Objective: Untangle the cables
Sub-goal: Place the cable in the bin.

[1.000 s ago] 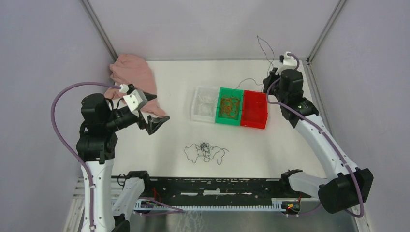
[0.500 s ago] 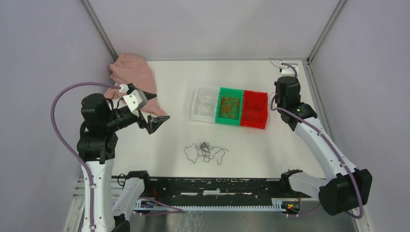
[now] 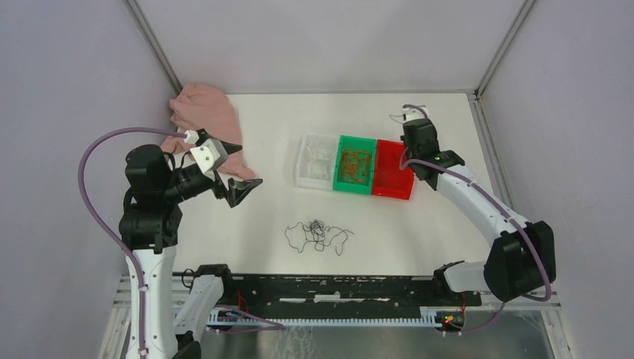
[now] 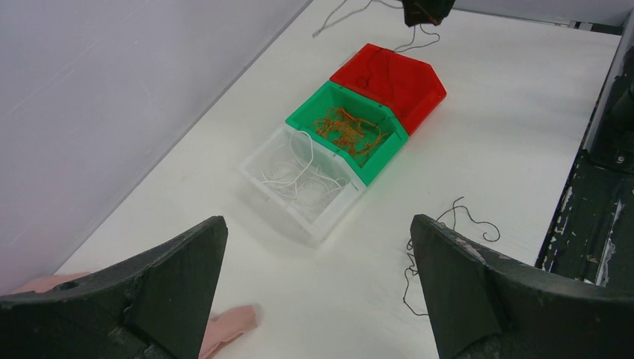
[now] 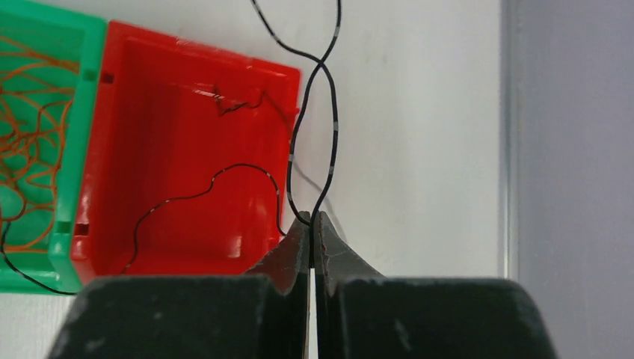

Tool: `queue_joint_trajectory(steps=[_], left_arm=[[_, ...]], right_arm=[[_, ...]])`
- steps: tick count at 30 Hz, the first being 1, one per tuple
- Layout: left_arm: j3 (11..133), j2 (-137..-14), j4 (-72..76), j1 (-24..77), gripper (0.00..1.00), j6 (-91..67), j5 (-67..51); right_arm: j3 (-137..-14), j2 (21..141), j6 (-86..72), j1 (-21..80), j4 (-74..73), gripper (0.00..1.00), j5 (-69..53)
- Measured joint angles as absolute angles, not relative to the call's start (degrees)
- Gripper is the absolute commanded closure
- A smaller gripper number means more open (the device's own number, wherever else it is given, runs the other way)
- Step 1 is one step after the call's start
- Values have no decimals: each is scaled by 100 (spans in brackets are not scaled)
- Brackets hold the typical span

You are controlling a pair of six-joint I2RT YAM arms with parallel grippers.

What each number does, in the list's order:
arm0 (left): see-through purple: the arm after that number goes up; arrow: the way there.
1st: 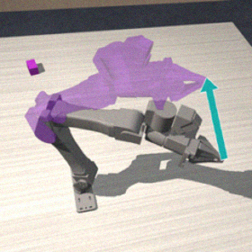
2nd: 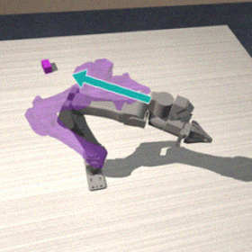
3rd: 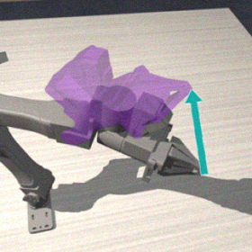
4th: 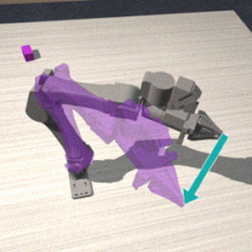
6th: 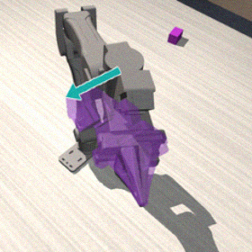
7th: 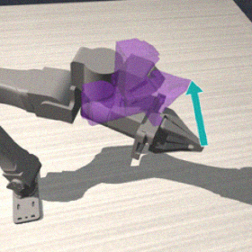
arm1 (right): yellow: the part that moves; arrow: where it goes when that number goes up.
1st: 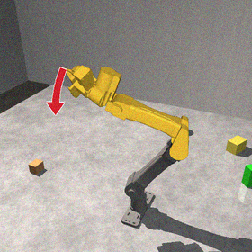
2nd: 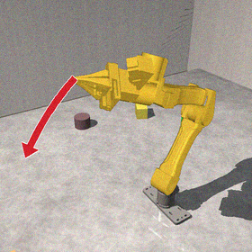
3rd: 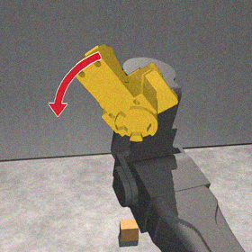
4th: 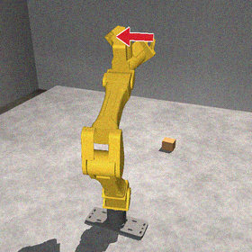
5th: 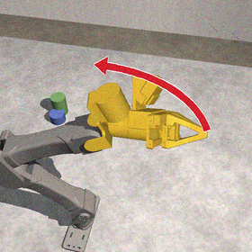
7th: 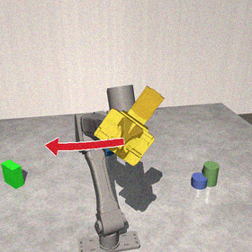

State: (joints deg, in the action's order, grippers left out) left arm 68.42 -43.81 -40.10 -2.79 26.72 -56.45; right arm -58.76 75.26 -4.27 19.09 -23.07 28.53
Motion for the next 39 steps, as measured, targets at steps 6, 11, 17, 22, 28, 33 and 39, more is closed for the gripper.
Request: queue_joint_trajectory(steps=[6,11,17,22,28,33,39], left_arm=[[6842,-4386,-4010,-279,0,2672,-5645],[6840,-4388,-4007,-279,0,2672,-5645],[6840,-4388,-4001,-279,0,2672,-5640],[6840,-4386,-3977,-279,1,2672,-5596],[6840,-4386,-3966,-279,1,2674,-5579],[6840,-4386,-3966,-279,1,2674,-5564],[6840,-4383,-3964,-279,1,2676,-5557]], right_arm=[[-5909,8088,-652,2316,-2504,99,2617],[-6117,8512,-882,2390,-2563,100,2464],[-6945,9559,-1181,2390,-2856,100,2329],[-7105,10130,-1431,2390,-2971,99,2196],[-7102,10416,-1682,2324,-2963,80,1942],[-7102,10418,-1931,2025,-2847,72,1494],[-7343,10575,-2040,1831,-2781,76,1212]])
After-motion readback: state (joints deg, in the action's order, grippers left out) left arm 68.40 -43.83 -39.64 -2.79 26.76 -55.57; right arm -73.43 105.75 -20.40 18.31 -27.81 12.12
